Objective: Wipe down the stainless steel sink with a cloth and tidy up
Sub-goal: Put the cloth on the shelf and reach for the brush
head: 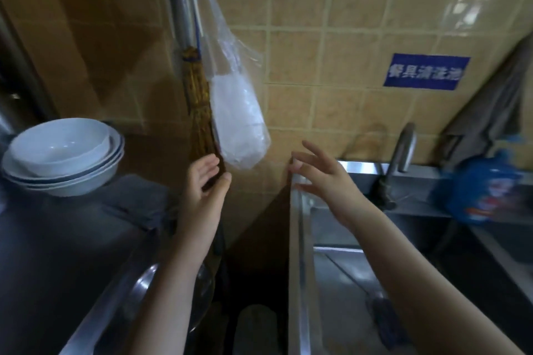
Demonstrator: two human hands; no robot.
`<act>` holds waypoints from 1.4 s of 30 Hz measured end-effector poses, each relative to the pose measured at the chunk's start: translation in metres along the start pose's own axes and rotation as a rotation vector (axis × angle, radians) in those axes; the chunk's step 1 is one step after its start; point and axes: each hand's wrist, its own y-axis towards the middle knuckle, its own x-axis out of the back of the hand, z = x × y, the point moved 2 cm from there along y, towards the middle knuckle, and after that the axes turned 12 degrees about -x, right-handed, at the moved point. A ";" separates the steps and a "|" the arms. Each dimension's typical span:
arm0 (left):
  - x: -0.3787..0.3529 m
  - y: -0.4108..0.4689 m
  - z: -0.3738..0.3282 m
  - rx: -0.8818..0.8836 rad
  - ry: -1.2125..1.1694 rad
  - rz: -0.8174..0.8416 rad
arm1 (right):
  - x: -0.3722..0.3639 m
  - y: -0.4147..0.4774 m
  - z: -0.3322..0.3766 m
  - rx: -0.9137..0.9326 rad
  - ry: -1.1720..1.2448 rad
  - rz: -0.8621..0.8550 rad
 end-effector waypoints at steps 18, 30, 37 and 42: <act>-0.209 -0.172 -0.091 0.134 -0.225 0.357 | 0.238 -0.215 -0.040 -0.016 0.120 -0.403; -0.323 -0.227 -0.121 0.186 -0.348 0.555 | 0.331 -0.293 -0.042 -0.039 0.086 -0.622; -0.402 -0.231 -0.090 0.232 -0.390 0.595 | 0.396 -0.276 -0.057 -0.087 0.030 -0.679; -0.466 -0.217 -0.051 0.253 -0.396 0.611 | 0.456 -0.230 -0.067 -0.119 0.037 -0.693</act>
